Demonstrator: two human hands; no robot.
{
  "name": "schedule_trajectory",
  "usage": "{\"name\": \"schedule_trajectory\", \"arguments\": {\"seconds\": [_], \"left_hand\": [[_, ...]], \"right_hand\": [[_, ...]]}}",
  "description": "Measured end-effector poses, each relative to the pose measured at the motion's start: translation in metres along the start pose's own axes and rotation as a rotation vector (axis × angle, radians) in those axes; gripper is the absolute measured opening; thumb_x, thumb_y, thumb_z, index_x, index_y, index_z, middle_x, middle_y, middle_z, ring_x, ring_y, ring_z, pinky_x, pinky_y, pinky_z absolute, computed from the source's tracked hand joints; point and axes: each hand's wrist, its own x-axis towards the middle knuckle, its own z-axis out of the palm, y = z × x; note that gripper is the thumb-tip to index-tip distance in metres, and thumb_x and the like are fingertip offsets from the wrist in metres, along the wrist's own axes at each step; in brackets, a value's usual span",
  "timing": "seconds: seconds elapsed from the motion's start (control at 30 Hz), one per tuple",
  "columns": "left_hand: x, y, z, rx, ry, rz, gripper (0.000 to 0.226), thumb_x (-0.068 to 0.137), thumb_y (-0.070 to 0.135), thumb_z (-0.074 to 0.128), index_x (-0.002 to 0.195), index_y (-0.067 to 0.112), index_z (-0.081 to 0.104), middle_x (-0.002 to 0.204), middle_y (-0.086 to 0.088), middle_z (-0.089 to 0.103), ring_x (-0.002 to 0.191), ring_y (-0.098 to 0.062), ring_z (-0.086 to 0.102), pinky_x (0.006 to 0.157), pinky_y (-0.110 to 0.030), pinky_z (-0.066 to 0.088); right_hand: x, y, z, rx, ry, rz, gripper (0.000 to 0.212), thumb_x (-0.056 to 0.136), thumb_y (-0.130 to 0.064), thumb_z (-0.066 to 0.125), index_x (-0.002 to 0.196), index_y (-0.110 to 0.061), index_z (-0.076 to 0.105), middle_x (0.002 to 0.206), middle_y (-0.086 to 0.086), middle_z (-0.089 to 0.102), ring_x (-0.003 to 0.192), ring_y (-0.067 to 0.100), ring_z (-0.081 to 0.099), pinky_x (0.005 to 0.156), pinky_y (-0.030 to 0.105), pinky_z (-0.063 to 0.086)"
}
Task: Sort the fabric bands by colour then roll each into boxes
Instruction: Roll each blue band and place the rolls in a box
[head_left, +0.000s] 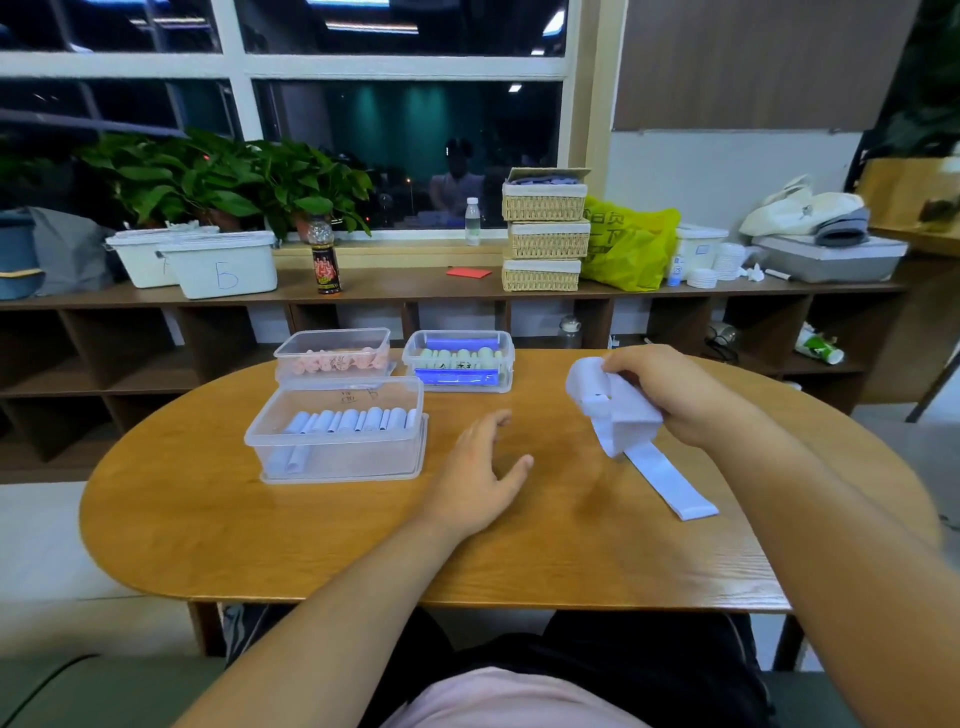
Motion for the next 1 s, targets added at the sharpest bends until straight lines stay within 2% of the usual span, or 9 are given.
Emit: {"name": "schedule_trajectory", "arguments": {"seconds": [0.1,0.2,0.37,0.53,0.67,0.73,0.8,0.87,1.0], "left_hand": [[0.001,-0.004,0.000,-0.109,0.027,-0.006,0.082,0.094,0.058,0.070,0.161,0.047,0.022,0.163,0.015,0.038,0.145,-0.001,0.040,0.117,-0.033,0.042],[0.000,-0.009,0.000,-0.204,0.063,-0.019,0.089,0.094,0.060,0.070,0.163,0.050,0.015,0.168,0.016,0.031,0.151,-0.001,0.033,0.120,-0.033,0.035],[0.001,-0.006,-0.002,-0.289,-0.070,-0.019,0.088,0.096,0.062,0.067,0.163,0.055,0.012,0.168,0.025,0.030,0.151,0.003,0.033,0.120,-0.031,0.033],[0.004,-0.007,0.000,-0.178,-0.370,-0.028,0.061,0.101,0.060,0.062,0.156,0.050,0.039,0.143,0.029,0.059,0.135,0.009,0.050,0.117,-0.036,0.043],[0.006,-0.006,0.003,-0.039,-0.433,-0.029,0.055,0.098,0.063,0.060,0.149,0.055,0.041,0.128,0.035,0.066,0.134,-0.001,0.053,0.118,-0.044,0.042],[0.005,-0.006,0.003,0.012,-0.424,-0.006,0.055,0.098,0.063,0.060,0.148,0.054,0.041,0.128,0.035,0.066,0.133,-0.001,0.052,0.120,-0.044,0.040],[0.004,-0.003,0.002,0.067,-0.423,0.014,0.054,0.099,0.062,0.060,0.150,0.051,0.043,0.131,0.034,0.064,0.131,0.004,0.050,0.120,-0.042,0.038],[0.005,-0.002,0.002,0.110,-0.418,0.039,0.053,0.099,0.064,0.058,0.149,0.051,0.044,0.132,0.036,0.063,0.131,0.006,0.048,0.120,-0.043,0.037],[0.005,-0.005,0.005,0.128,-0.394,0.054,0.050,0.097,0.066,0.058,0.144,0.052,0.048,0.130,0.037,0.062,0.130,0.007,0.049,0.119,-0.045,0.039]], "right_hand": [[-0.004,-0.008,0.002,0.221,-0.164,0.015,0.016,0.096,-0.024,0.062,0.091,-0.011,0.069,0.084,0.011,0.065,0.072,0.026,0.062,0.064,0.034,0.047],[-0.006,-0.014,-0.001,0.387,-0.270,-0.006,0.019,0.094,-0.023,0.061,0.104,-0.007,0.064,0.087,0.012,0.062,0.074,0.027,0.061,0.070,0.035,0.051],[-0.005,-0.017,-0.007,0.574,-0.284,-0.042,0.012,0.100,-0.016,0.055,0.102,-0.005,0.059,0.083,0.009,0.055,0.068,0.022,0.056,0.060,0.027,0.055],[0.025,0.012,-0.009,0.289,-0.202,0.052,0.025,0.098,-0.029,0.065,0.112,-0.009,0.070,0.104,0.016,0.064,0.092,0.030,0.063,0.086,0.043,0.051],[0.044,0.046,-0.010,-0.090,-0.065,0.124,0.022,0.105,-0.032,0.057,0.104,-0.013,0.068,0.101,0.010,0.062,0.081,0.021,0.058,0.065,0.031,0.047],[0.053,0.067,-0.013,-0.332,-0.028,0.160,0.030,0.107,-0.036,0.057,0.124,-0.012,0.066,0.119,0.010,0.065,0.094,0.024,0.065,0.069,0.033,0.053],[0.056,0.086,-0.016,-0.582,0.019,0.086,0.048,0.105,-0.036,0.062,0.148,-0.016,0.055,0.141,0.009,0.060,0.119,0.028,0.062,0.087,0.037,0.055],[0.052,0.093,-0.015,-0.605,0.073,-0.039,0.042,0.099,-0.035,0.070,0.139,-0.023,0.064,0.139,0.003,0.064,0.123,0.022,0.062,0.093,0.034,0.052],[0.035,0.088,-0.002,-0.658,0.030,-0.186,0.018,0.090,-0.051,0.076,0.104,-0.040,0.074,0.112,-0.019,0.070,0.098,0.003,0.063,0.076,0.028,0.049]]}}
